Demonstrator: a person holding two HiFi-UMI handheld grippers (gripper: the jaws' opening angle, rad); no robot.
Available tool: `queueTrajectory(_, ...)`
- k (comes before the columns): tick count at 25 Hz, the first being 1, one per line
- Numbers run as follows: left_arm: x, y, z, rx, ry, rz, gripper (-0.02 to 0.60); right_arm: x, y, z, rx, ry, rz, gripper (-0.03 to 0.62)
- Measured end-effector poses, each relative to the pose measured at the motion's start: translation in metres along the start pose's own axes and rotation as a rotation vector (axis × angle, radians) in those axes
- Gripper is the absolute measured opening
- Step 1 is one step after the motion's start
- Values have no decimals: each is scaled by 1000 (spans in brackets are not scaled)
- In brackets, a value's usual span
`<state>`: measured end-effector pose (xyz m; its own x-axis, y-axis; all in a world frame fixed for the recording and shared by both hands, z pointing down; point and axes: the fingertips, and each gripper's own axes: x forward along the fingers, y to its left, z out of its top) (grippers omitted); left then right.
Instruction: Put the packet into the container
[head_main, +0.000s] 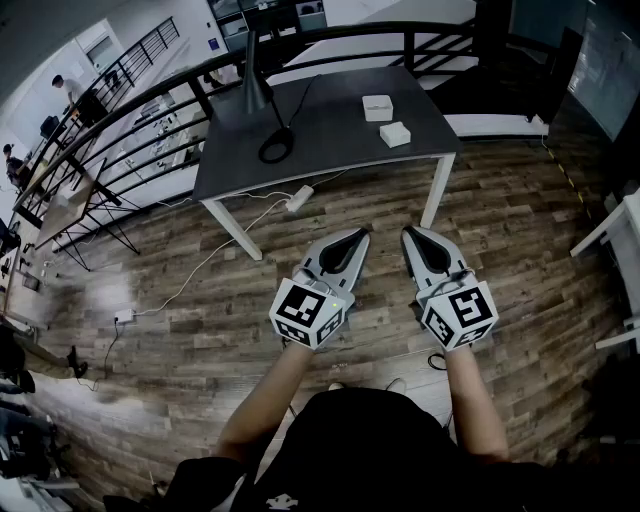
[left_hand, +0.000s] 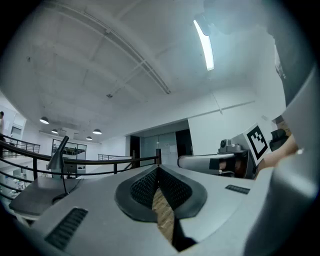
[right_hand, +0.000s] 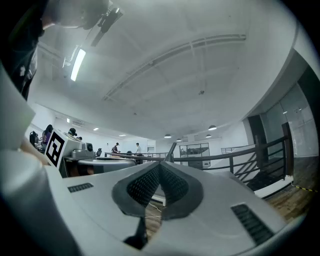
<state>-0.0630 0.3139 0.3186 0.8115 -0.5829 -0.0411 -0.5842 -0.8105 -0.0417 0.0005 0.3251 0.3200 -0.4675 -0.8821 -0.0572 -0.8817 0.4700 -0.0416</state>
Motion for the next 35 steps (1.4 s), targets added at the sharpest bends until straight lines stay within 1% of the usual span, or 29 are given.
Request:
queueTrajectory(5, 0, 1, -4, -6, 0, -2, 6, 3, 1, -4, -7, -3, 8, 4)
queueTrajectory(10, 2, -1, -5, -13, 0, -2, 6, -2, -5, -2, 24, -45, -1, 5)
queueTrajectory(18, 7, -8, -7, -22, 1, -1, 6, -7, -9, -3, 15, -35, 5, 5)
queueTrajectory(22, 13, -13, -4, -26, -12, 9, 6, -12, -17, -3, 19, -20, -1, 5)
queueTrajectory(26, 22, -21, -6, -34, -12, 16, 6, -17, -26, -5, 17, -10, 12, 4)
queueTrajectory(31, 37, -32, -13, -32, 7, 39, 6, -25, -44, -11, 13, 6, 30, 5)
queueTrajectory(35, 44, -41, -16, -24, 20, 62, 6, -31, -60, -17, 30, 8, 41, 5)
